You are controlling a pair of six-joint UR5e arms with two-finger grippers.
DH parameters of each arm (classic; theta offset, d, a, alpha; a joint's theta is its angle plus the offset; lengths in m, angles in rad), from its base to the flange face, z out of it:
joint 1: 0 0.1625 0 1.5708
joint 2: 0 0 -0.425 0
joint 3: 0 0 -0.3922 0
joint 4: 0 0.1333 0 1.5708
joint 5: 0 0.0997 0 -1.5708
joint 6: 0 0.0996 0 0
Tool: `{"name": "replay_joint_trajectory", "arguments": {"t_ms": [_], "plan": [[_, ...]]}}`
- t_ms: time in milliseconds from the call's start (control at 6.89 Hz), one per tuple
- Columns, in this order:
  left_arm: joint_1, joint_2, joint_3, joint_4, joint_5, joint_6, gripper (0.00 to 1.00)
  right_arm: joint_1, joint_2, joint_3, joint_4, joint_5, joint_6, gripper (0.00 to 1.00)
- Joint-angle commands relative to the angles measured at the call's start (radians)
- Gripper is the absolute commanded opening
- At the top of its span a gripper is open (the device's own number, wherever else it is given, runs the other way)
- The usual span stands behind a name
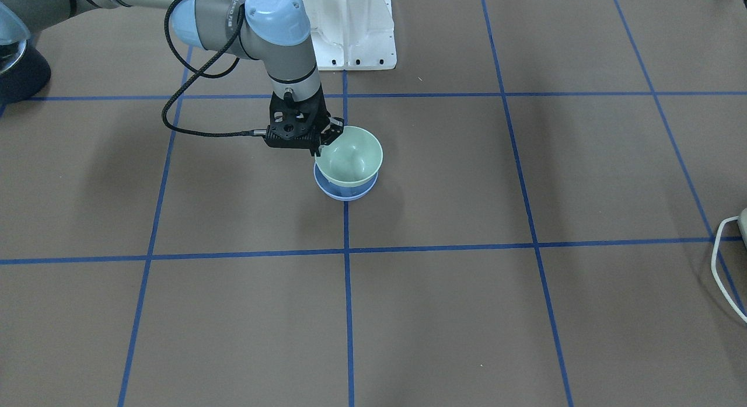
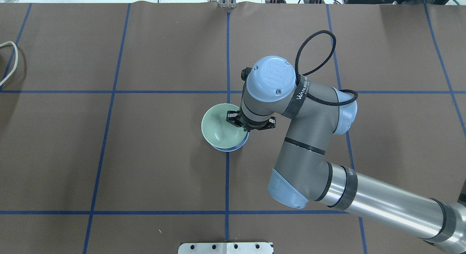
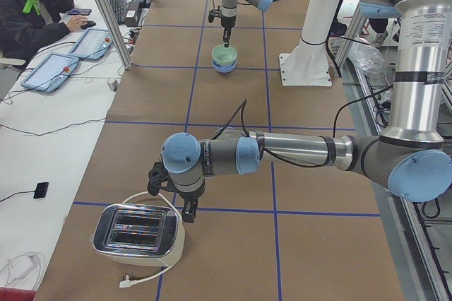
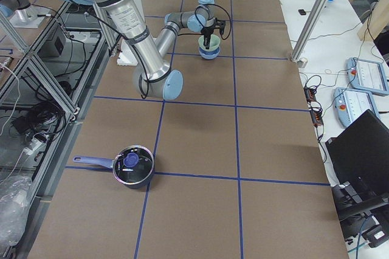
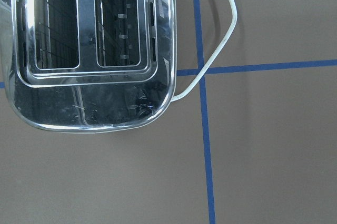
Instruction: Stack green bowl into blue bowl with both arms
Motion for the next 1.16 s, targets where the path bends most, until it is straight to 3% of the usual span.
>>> {"name": "replay_joint_trajectory", "arguments": {"t_ms": [0, 290, 580, 1015], "plan": [[0.0, 0.0, -0.001, 0.0, 0.0, 0.0, 0.99, -0.002, 0.0, -0.026, 0.002, -0.001, -0.008, 0.0], [0.0, 0.0, 0.001, 0.0, 0.0, 0.0, 0.99, -0.003, 0.0, -0.032, 0.003, -0.001, -0.01, 0.0], [0.0, 0.0, 0.001, 0.0, 0.0, 0.0, 0.99, -0.009, -0.003, -0.087, 0.104, -0.001, 0.002, 0.0], [0.0, 0.0, 0.002, 0.0, 0.0, 0.0, 0.99, -0.009, -0.013, -0.086, 0.114, 0.001, 0.004, 0.0]]}}
